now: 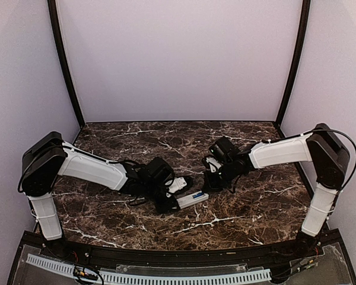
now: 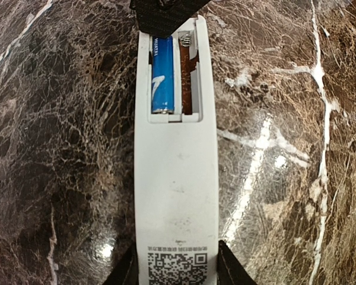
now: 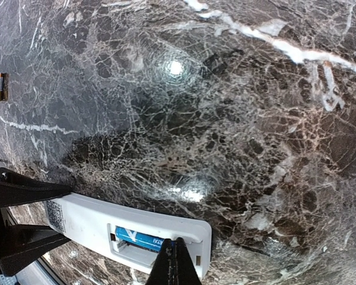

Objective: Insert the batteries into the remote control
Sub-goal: Press the battery in the battery compartment.

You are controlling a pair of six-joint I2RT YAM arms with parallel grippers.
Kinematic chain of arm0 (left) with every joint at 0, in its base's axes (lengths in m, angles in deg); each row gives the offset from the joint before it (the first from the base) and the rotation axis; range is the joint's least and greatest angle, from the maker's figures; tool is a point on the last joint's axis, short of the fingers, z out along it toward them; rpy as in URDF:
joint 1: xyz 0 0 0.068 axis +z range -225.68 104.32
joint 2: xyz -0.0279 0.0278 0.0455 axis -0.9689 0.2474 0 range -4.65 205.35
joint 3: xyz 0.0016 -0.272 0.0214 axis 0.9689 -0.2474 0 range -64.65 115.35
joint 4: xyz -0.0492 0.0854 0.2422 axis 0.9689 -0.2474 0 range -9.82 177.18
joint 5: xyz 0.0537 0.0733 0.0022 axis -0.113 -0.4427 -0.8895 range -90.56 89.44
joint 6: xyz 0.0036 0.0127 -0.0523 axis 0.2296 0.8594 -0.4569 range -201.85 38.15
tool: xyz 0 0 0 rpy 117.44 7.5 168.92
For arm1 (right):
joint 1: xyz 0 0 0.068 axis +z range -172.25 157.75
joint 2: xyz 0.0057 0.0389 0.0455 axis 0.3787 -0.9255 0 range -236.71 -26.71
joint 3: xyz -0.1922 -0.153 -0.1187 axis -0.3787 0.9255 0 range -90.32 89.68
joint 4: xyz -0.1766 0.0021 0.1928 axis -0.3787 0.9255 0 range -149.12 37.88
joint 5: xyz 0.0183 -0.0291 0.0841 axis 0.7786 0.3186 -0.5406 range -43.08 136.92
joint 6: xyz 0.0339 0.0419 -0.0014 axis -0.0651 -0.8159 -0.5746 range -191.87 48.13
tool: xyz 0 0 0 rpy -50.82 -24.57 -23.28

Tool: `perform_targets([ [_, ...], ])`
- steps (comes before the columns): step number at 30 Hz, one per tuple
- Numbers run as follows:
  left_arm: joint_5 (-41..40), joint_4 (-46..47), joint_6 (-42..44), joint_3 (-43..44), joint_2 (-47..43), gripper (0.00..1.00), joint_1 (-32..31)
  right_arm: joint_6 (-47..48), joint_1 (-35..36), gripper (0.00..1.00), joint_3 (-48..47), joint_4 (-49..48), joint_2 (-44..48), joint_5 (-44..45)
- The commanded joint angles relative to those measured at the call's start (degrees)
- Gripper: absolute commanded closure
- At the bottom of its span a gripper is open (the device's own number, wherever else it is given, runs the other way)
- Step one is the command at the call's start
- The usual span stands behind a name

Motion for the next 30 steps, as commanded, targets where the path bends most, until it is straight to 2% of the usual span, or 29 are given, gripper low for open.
perform_targets([
  [1,-0.55,-4.3,-0.17,-0.35,1.88,1.0,-0.38,0.39,3.64,1.0,1.31,-0.3,-4.42,-0.9],
  [12,-0.79,-5.32,1.79,-0.08,2.01,1.0,-0.38,4.52,7.47,1.0,-1.13,4.28,-9.03,7.49],
  [17,-1.31,-6.39,2.6,0.23,1.99,1.0,-0.39,7.31,7.31,0.98,-3.89,7.41,-7.43,9.88],
  [26,-3.18,-9.04,5.39,0.57,2.18,1.0,-0.45,10.08,5.19,0.94,-9.45,11.34,-2.16,9.74],
  [30,-3.77,-9.97,6.42,0.62,2.27,1.0,-0.46,12.62,2.57,0.92,-9.68,11.12,1.32,6.31],
])
